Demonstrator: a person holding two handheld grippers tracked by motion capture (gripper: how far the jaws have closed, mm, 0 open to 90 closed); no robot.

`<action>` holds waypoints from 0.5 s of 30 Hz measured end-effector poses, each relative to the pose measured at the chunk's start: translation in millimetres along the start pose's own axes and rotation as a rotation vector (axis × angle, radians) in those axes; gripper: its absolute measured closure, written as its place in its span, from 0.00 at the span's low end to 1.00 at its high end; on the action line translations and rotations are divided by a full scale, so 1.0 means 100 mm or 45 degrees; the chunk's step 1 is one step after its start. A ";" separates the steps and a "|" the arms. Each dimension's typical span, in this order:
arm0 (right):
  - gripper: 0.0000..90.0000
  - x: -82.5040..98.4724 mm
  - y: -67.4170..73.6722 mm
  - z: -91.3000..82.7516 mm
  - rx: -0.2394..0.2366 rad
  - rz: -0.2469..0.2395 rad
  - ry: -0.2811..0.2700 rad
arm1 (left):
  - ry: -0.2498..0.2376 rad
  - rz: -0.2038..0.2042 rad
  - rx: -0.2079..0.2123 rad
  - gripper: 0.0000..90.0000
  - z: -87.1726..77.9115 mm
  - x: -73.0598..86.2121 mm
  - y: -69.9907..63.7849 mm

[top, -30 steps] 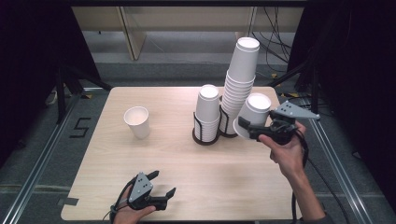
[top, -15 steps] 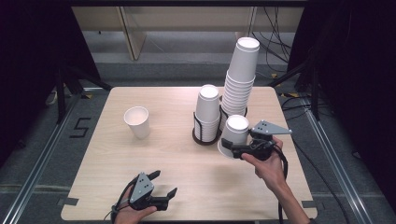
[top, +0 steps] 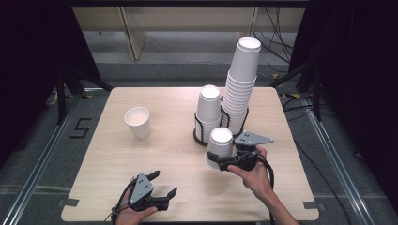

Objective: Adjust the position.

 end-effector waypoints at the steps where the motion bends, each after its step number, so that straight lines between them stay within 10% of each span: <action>1: 0.20 0.02 0.03 0.03 -0.005 0.002 0.014 | -0.005 -0.022 0.004 0.16 0.00 0.00 -0.01; 15: 0.20 0.14 0.49 0.34 -0.161 -0.043 0.045 | -0.099 -0.072 0.103 0.16 0.07 -0.12 -0.24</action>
Point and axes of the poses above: each handheld gripper's, and its own axes: z roughly forward along the jaws, x roughly out of its underside, y roughly to its left, the point moved 8 cm from there along z, roughly forward along the jaws, and after that the axes turned 3 degrees about -z, right-handed, at the moved point
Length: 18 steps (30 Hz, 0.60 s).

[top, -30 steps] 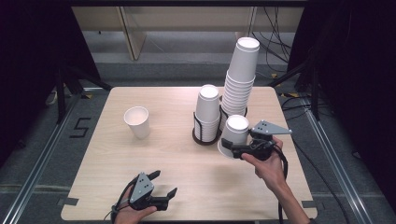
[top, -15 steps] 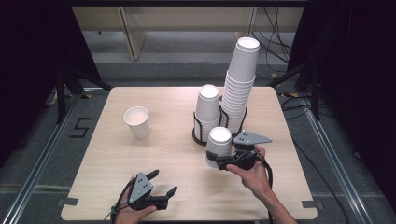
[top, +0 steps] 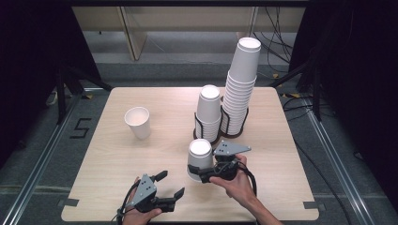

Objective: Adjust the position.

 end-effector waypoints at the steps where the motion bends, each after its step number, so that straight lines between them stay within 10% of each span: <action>1: 0.20 0.01 0.04 0.02 -0.005 0.017 0.002 | 0.011 0.001 -0.001 0.16 0.00 0.00 -0.01; 18: 0.21 0.07 0.31 0.24 -0.092 -0.079 0.000 | -0.025 0.012 0.079 0.16 0.08 -0.04 -0.12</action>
Point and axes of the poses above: each handheld gripper's, and its own axes: z roughly forward along the jaws, x roughly out of its underside, y roughly to its left, the point moved 8 cm from there along z, roughly forward along the jaws, and after that the axes turned 3 degrees about -z, right-handed, at the moved point
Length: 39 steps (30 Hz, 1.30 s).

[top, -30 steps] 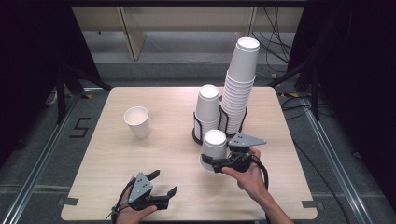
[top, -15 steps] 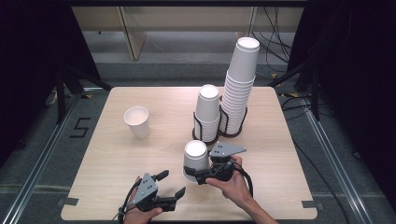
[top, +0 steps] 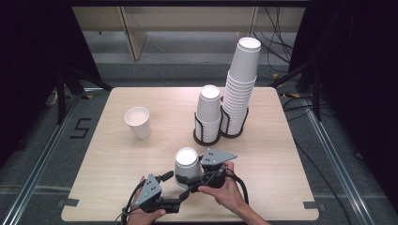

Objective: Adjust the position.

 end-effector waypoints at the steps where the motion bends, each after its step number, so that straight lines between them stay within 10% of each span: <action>1: 0.21 0.00 0.01 0.00 0.005 0.002 0.009 | 0.019 0.001 -0.014 0.14 -0.01 0.01 0.00; 23: 0.21 -0.02 0.30 0.11 -0.107 -0.033 -0.008 | -0.008 -0.029 0.028 0.01 0.06 0.00 -0.04; 39: 0.16 -0.05 0.29 0.05 -0.139 -0.006 0.079 | 0.048 0.116 0.059 0.11 0.03 -0.02 -0.09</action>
Point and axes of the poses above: each handheld gripper's, and its own axes: z roughly forward along the jaws, x roughly out of its underside, y roughly to its left, the point moved 8 cm from there along z, roughly forward along the jaws, and after that the axes turned 3 degrees about -z, right-handed, at the moved point
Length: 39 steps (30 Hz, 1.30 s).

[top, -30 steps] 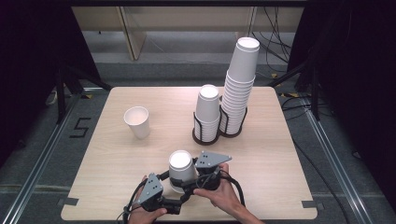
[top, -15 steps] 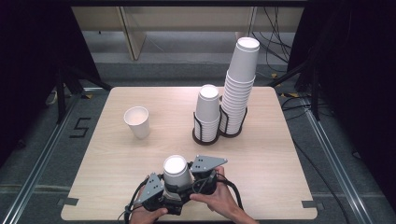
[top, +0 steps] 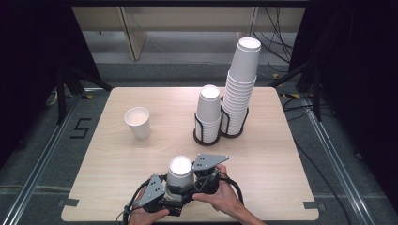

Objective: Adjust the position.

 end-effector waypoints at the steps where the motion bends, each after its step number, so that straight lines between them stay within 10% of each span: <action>1: 0.16 -0.01 0.00 -0.01 -0.012 -0.011 -0.011 | 0.009 0.004 -0.003 0.11 -0.01 0.00 0.00; 15: 0.17 -0.11 -0.04 -0.24 -0.019 -0.049 0.037 | 0.191 0.161 0.009 0.13 -0.07 0.10 0.08; 30: 0.20 0.08 0.00 -0.30 -0.122 -0.067 0.253 | 0.393 0.338 0.083 0.13 -0.09 0.24 -0.02; 35: 0.24 0.11 0.03 -0.28 -0.158 -0.062 0.271 | 0.415 0.367 0.104 0.13 -0.10 0.26 -0.03; 39: 0.26 0.07 0.01 -0.32 -0.176 -0.046 0.243 | 0.310 0.319 0.118 0.06 -0.07 0.22 -0.03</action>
Point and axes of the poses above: each handheld gripper's, and its own axes: z roughly forward along the jaws, x roughly out of its underside, y roughly to its left, the point moved 8 cm from there along z, roughly forward along the jaws, and after that the axes turned 3 degrees about -z, right-handed, at the moved point
